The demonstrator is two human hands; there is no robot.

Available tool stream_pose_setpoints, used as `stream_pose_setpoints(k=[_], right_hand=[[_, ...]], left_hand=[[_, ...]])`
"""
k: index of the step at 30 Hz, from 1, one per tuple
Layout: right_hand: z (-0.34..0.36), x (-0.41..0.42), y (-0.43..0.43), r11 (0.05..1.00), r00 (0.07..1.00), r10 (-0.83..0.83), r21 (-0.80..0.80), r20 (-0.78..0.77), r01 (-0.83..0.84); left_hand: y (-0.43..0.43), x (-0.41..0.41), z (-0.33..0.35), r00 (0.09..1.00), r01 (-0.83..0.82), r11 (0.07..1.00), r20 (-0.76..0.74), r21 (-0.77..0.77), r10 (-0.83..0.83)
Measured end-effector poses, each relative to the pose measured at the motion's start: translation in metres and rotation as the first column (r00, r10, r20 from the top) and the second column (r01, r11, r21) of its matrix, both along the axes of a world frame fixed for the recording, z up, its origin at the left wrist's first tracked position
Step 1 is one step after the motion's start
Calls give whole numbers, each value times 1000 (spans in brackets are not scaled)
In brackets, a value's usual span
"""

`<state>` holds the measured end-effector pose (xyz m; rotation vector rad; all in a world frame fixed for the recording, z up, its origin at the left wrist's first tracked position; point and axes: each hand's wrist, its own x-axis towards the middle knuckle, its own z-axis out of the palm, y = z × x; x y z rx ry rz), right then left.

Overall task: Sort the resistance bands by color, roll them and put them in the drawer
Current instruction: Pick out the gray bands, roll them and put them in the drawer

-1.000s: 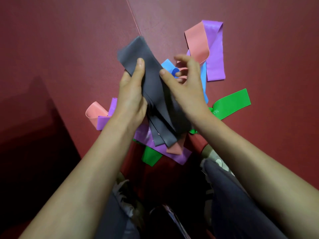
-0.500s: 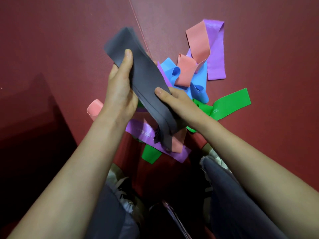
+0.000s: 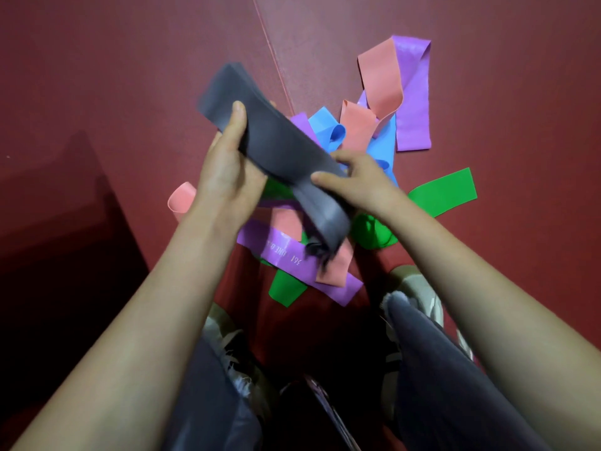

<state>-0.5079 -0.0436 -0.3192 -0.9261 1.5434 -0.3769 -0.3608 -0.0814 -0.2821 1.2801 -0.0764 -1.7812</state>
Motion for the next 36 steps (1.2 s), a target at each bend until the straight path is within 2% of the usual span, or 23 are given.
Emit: stream_pose_setpoints(k=[2,3,5,7,9,13,16,18,20,23,25,27,29,31,33,36], right_hand=[[6,-12,-10,995,981,73,-58,-180,-85],[11,-18,-14,986,964,156,-23,-217,-165],[17,-27,-19,928,903,368,147,-222,-342],[19,-32,-19,857,870,473,305,-142,-416],[19,-30,-10,830,883,469,354,-28,-430],[9,-15,18,785,892,426,430,148,-447],[9,-6,31,725,899,230,551,373,-414],[12,-10,31,705,875,149,572,460,-420],[16,-14,28,723,870,127,556,477,-411],[16,-13,25,806,891,264,424,369,-413],[15,-10,23,879,909,318,276,268,-389],[11,-12,19,938,934,288,134,214,-320],[10,-16,14,972,965,213,63,155,-225],[15,-17,8,997,980,62,40,190,-71],[20,-12,5,999,955,-32,35,295,23],[23,4,11,996,953,62,42,298,-78]], left_hand=[[1,-5,0,1000,15,1000,-18,22,-15],[1,-8,1,999,37,999,-9,22,-37],[4,-11,2,993,110,994,49,4,-110],[7,-11,1,977,195,980,94,-30,-191],[10,-9,1,956,266,963,139,-44,-258],[28,-11,-7,870,403,915,324,-31,-372],[37,-12,-10,839,408,913,399,-9,-371],[35,-12,-9,859,373,928,381,-6,-343],[31,-12,-6,899,329,944,311,-16,-308],[21,-15,-3,938,279,959,228,-54,-260],[19,-20,-4,933,284,957,251,-67,-259],[20,-24,-4,920,290,954,298,-79,-255],[22,-27,-3,914,300,947,319,-115,-251],[23,-30,0,917,297,944,320,-147,-239],[20,-32,2,932,260,953,297,-156,-206],[18,-35,2,921,254,954,343,-159,-188]])
